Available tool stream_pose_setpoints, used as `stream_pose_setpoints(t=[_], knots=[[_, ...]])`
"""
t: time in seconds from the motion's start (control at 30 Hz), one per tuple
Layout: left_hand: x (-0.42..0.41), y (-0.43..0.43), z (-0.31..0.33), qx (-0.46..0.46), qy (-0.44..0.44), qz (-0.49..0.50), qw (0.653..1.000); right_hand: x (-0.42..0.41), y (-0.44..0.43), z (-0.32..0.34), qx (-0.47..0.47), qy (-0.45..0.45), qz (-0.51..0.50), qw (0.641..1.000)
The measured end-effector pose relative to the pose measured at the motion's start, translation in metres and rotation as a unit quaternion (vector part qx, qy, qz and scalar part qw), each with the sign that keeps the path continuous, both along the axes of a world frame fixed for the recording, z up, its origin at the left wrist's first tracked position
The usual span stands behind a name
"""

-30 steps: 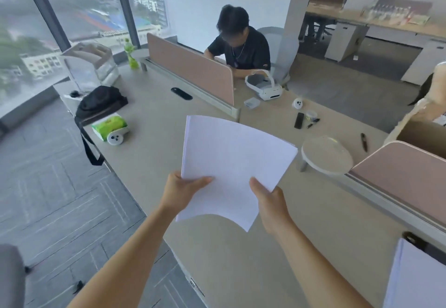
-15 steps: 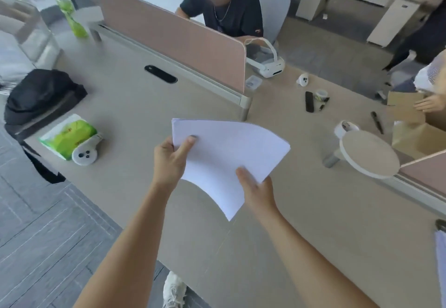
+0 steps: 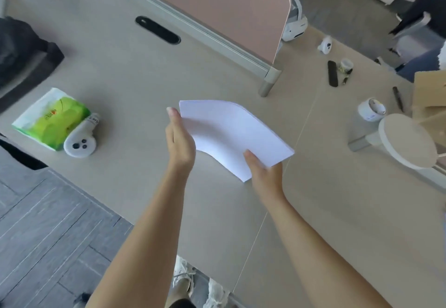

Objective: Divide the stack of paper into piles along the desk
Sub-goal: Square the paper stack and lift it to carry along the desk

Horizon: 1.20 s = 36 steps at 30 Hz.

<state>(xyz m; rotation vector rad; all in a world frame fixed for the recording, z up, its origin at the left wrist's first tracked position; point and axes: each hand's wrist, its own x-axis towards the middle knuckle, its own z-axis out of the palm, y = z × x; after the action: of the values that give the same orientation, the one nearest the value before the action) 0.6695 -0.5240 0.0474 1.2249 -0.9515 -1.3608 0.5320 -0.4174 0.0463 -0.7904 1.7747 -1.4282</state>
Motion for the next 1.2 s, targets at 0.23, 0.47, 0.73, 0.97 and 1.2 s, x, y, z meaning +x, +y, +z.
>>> stream_pose_setpoints(t=[0.23, 0.47, 0.73, 0.97, 1.2], knots=[[-0.003, 0.004, -0.003, 0.007, 0.005, 0.017, 1.0, -0.003, 0.003, -0.013, -0.001, -0.007, 0.013, 1.0], [0.003, 0.024, 0.014, -0.011, 0.027, -0.014, 0.999, -0.005, 0.006, -0.016, 0.009, -0.057, -0.007, 0.998], [-0.009, 0.056, 0.013, -0.002, 0.046, 0.034, 0.998, -0.025, 0.032, -0.014, -0.025, -0.051, 0.032, 0.998], [-0.015, 0.048, -0.009, 0.061, 0.009, 0.088, 0.994, -0.025, 0.027, -0.037, 0.005, -0.037, 0.058, 0.998], [-0.017, 0.01, -0.003, 0.061, -0.016, 0.114, 0.992, -0.023, 0.002, -0.02, -0.017, -0.005, 0.023, 1.0]])
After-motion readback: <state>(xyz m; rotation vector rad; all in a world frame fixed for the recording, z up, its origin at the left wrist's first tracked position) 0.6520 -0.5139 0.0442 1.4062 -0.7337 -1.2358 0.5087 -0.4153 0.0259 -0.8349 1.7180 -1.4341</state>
